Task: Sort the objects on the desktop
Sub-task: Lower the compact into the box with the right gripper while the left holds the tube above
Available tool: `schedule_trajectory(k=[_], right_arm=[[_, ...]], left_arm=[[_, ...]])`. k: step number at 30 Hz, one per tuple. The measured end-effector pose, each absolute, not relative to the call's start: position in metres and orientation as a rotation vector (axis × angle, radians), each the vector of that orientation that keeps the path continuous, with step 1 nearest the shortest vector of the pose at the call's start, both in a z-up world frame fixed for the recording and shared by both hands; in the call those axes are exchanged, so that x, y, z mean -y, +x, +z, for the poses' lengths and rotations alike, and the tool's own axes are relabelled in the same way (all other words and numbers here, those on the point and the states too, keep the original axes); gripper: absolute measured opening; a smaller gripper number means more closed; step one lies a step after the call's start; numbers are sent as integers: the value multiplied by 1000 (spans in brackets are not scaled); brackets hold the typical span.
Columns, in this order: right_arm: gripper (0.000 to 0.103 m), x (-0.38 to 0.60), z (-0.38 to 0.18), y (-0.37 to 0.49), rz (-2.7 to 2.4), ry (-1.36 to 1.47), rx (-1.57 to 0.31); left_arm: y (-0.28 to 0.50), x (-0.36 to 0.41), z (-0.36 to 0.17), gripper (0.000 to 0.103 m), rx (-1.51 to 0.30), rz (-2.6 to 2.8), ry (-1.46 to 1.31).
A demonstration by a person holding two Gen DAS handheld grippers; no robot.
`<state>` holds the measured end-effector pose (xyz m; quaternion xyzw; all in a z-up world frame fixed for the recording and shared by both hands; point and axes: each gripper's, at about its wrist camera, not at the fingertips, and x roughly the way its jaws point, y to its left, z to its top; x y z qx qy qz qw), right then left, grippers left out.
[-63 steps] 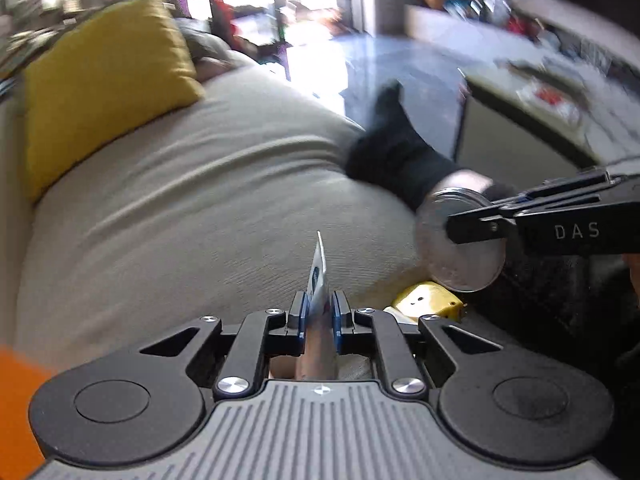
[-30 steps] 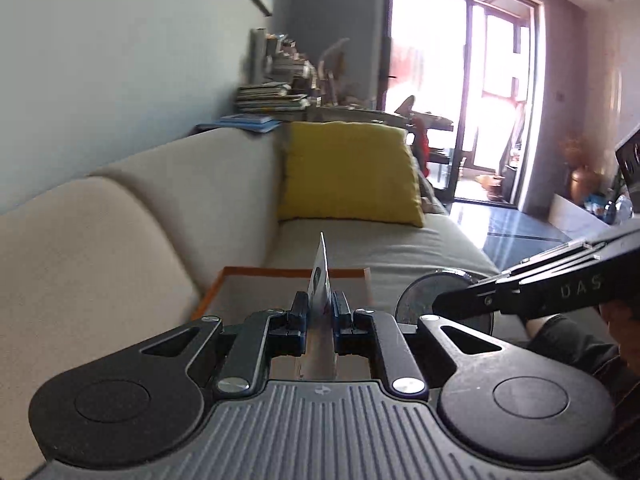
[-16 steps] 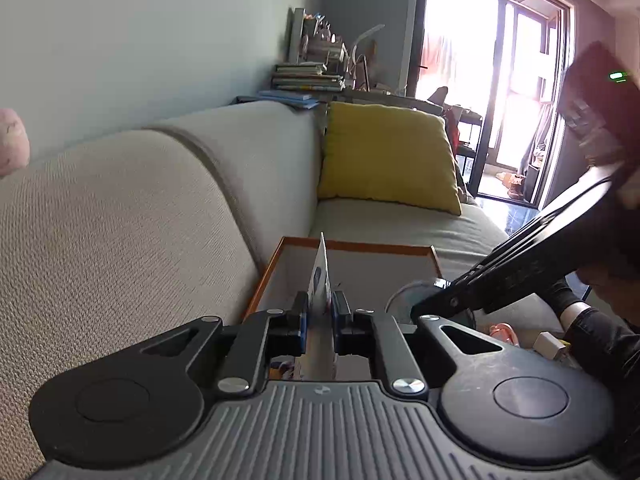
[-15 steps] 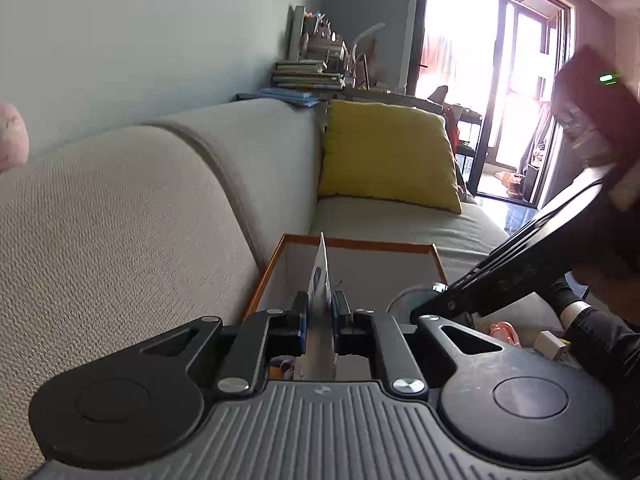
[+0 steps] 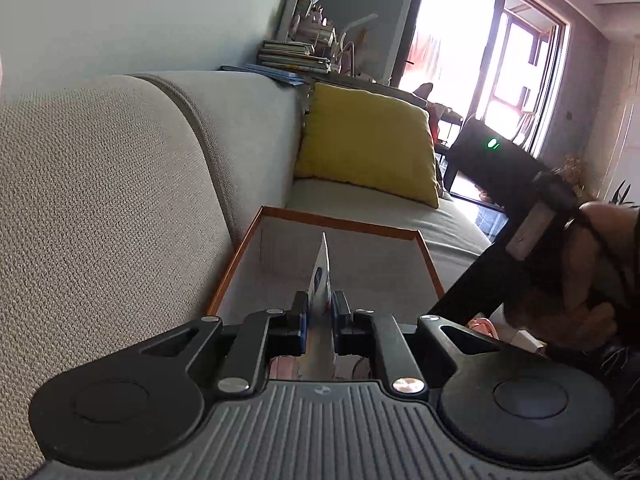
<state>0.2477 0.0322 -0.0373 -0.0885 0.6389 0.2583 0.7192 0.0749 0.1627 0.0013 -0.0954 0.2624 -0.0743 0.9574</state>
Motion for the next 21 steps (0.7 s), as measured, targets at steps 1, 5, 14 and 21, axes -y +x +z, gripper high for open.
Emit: schedule_trajectory(k=[1, 5, 14, 21], right_arm=[[14, -37, -40, 250, 566, -179, -1427], [14, -37, -50, 251, 543, -110, -1466], [14, -42, -67, 245, 599, -97, -1535], [15, -56, -75, 244, 760, -281, -1612]], left_arm=[[73, -164, 1, 13, -531, -151, -195], [69, -166, 1, 13, -530, -153, -197], [67, -168, 2, 13, -533, -164, -205], [64, -167, 4, 13, -532, -177, -201]])
